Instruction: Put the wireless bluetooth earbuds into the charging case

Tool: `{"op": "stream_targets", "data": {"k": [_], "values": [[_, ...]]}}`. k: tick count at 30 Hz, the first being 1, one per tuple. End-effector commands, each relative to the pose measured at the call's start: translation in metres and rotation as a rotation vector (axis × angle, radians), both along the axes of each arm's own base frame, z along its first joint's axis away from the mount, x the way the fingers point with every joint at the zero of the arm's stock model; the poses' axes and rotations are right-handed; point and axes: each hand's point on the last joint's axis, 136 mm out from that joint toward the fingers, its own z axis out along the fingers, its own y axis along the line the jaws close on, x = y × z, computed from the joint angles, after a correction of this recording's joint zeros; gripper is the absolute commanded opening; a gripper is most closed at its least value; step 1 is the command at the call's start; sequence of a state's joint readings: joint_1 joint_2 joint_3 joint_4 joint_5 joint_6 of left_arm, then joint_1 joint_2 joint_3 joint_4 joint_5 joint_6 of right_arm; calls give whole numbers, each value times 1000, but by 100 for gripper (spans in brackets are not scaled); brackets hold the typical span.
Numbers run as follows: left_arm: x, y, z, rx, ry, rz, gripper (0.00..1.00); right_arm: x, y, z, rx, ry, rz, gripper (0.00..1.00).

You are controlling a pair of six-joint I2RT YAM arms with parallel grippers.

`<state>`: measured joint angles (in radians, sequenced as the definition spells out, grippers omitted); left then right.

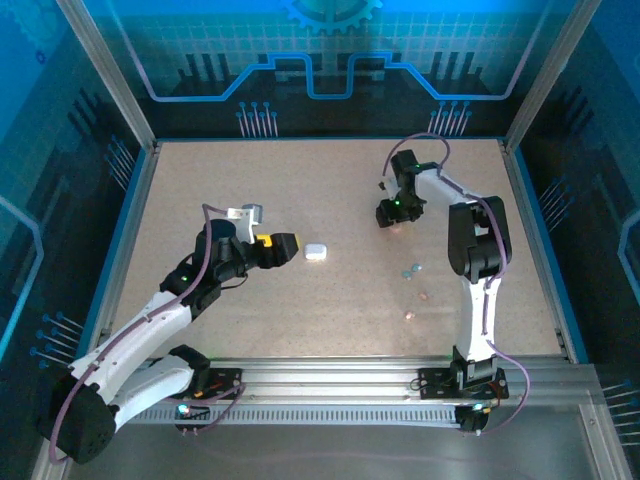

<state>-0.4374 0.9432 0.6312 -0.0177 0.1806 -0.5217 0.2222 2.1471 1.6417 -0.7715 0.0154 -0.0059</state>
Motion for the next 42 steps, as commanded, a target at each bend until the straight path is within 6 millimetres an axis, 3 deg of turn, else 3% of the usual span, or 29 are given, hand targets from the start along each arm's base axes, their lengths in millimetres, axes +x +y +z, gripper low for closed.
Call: {"op": "stream_targets", "data": {"k": [1,7,29,32,38,42], "values": [[1,-1,20,-25,-49,-8,88,-9,-2,-1,-73,12,48,54],[1,-1,20,-25,-52,-7,88,-12,-2,-5,-101,13,65,45],[4,-3,18,-27,-38,-10,88,-15,5,-6,-100,14,89,54],[5,-3,18,-27,-35,-8,88,-15,4,-6,-103,6,87,50],[5,-3,19,-25,-38,-8,88,-8,8,10,-72,-80,85,39],[6,-4,23,-34,-43,-5,87,-9,26,41,14,-169,107,39]]}}
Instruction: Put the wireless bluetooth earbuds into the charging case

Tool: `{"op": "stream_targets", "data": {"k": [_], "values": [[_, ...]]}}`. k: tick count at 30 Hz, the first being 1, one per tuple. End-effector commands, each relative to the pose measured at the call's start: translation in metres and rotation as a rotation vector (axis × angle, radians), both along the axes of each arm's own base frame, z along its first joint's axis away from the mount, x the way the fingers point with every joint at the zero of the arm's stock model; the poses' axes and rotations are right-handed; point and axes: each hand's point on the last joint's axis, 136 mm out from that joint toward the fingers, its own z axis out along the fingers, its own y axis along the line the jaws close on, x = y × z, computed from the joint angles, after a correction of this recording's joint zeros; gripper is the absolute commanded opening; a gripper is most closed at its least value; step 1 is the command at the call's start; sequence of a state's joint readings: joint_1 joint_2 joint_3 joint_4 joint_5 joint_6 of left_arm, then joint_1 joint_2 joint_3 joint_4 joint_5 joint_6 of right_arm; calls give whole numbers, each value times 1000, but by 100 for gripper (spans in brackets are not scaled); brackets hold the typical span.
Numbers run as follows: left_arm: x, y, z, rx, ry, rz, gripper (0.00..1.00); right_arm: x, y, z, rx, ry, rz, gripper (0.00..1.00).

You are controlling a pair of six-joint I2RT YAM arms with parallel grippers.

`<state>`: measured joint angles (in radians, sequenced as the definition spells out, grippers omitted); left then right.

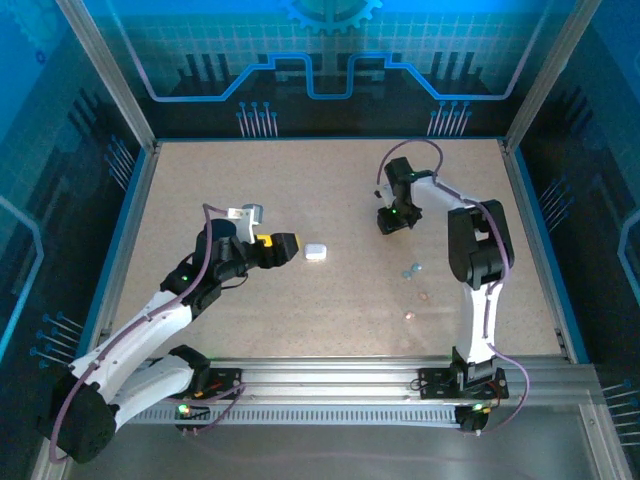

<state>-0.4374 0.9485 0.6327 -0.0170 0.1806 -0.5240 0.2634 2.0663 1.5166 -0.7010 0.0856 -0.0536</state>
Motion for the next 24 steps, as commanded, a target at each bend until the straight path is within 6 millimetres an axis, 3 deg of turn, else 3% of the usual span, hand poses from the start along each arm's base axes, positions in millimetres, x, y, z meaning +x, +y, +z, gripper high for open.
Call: {"op": "stream_targets", "data": {"k": [1,5,7,11,17,24], "values": [[6,-3,26,-37,-50,-3,87,5,32,56,126,-157,60,38],[8,-5,37,-69,-60,-1,86,-13,71,118,293,-362,184,38],[7,-9,49,-102,-74,-15,85,-31,93,158,398,-492,291,38],[4,-20,79,-158,-117,-68,83,-67,119,210,477,-714,510,38],[-7,-47,115,-200,-180,-178,83,-111,142,239,456,-878,745,37],[-14,-88,112,-121,-157,-305,79,-131,150,258,473,-947,818,38]]}}
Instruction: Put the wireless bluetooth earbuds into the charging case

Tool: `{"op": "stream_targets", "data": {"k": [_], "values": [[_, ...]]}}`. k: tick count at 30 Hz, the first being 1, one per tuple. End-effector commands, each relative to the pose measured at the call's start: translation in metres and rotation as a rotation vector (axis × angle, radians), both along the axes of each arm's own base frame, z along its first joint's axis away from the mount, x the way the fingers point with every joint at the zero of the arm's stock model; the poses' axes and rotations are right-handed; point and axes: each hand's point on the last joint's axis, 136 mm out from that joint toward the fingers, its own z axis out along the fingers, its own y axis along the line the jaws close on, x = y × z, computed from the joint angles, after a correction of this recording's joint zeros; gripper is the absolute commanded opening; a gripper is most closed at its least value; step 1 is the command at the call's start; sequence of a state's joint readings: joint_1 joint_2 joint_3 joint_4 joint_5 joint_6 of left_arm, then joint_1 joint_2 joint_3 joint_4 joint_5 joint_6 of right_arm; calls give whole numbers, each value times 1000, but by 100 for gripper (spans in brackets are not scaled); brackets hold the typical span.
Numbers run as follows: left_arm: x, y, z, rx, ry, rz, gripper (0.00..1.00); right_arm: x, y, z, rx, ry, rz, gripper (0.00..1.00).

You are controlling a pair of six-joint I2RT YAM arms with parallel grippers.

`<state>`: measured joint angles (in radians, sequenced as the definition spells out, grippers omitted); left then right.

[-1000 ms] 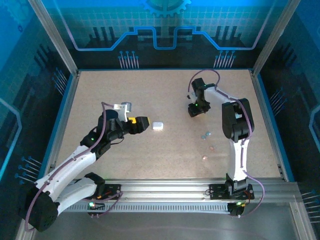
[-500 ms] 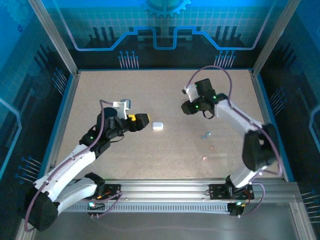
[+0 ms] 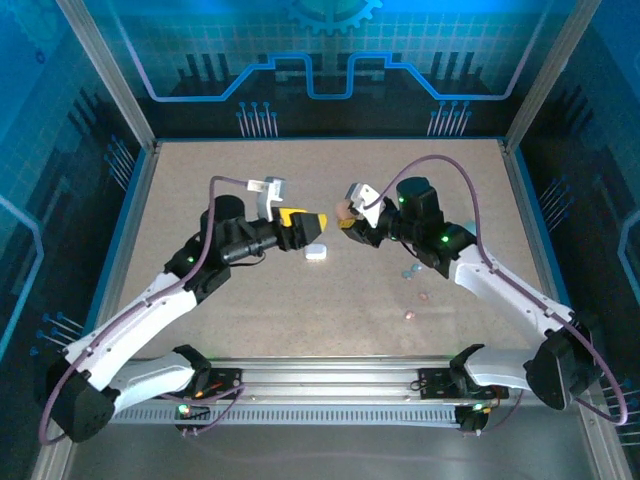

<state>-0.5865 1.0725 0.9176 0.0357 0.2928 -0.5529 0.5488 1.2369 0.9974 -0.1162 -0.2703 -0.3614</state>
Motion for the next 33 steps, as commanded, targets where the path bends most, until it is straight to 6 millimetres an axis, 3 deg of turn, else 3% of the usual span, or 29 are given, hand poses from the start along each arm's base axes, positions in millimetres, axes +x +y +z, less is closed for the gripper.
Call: {"op": "stream_targets", "data": {"k": [1,12,21,29,33], "values": [[-3,-15,2,38,-7,-57,78,-14,9,27,32,-122,76,37],[11,-43,-4,20,35,-58,67,-30,12,32,29,-157,122,39],[23,-41,-3,-1,52,3,45,-40,14,31,6,-195,160,41],[22,-45,-12,19,108,-16,26,-41,12,43,13,-251,128,44],[22,-39,-8,-19,115,27,19,-35,1,58,53,-305,44,54]]}}
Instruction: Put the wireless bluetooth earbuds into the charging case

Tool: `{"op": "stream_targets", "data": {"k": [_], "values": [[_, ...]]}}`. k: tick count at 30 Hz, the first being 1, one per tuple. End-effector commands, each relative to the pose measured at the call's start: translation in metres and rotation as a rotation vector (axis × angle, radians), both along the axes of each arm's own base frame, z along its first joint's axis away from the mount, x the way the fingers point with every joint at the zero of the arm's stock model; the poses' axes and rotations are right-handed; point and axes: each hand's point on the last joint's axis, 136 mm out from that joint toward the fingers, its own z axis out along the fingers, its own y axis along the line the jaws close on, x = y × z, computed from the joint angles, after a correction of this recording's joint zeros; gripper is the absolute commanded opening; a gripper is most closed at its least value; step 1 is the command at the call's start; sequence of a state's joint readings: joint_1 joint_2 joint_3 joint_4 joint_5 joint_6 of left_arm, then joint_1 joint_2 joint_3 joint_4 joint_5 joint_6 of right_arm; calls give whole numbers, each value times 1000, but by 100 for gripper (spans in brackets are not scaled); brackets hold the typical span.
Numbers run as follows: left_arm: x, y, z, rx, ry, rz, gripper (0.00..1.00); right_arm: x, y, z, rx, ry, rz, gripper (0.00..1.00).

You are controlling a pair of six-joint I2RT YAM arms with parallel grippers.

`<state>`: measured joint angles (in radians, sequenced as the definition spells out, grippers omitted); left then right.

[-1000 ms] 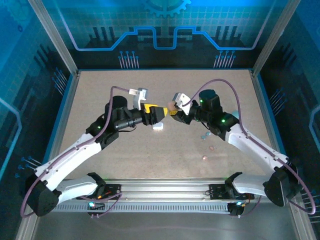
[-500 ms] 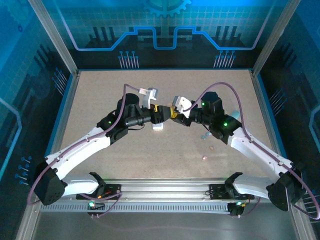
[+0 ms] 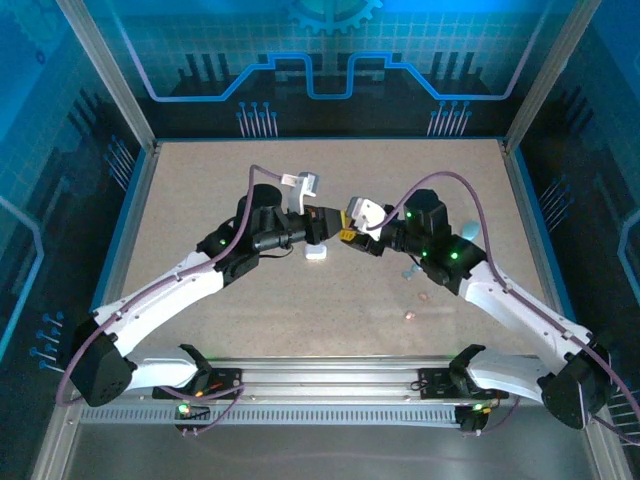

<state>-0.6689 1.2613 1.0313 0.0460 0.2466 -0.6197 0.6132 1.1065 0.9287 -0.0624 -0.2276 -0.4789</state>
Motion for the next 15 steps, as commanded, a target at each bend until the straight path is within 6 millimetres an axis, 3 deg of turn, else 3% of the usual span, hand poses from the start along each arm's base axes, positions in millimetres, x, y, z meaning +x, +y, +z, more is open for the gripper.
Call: {"op": "stream_targets", "data": {"k": [1,6,8,11,15], "values": [[3,8,9,-47,21,63,18,-6,-5,38,101,-129,-30,56],[1,17,27,-183,48,93,15,-5,-34,64,295,-206,-125,77],[0,18,33,-228,60,92,15,-1,-44,65,308,-192,-153,87],[-1,20,42,-289,85,84,15,2,-40,32,132,-43,-84,80],[-1,20,46,-350,117,65,16,-7,-34,39,222,-23,-3,78]]}}
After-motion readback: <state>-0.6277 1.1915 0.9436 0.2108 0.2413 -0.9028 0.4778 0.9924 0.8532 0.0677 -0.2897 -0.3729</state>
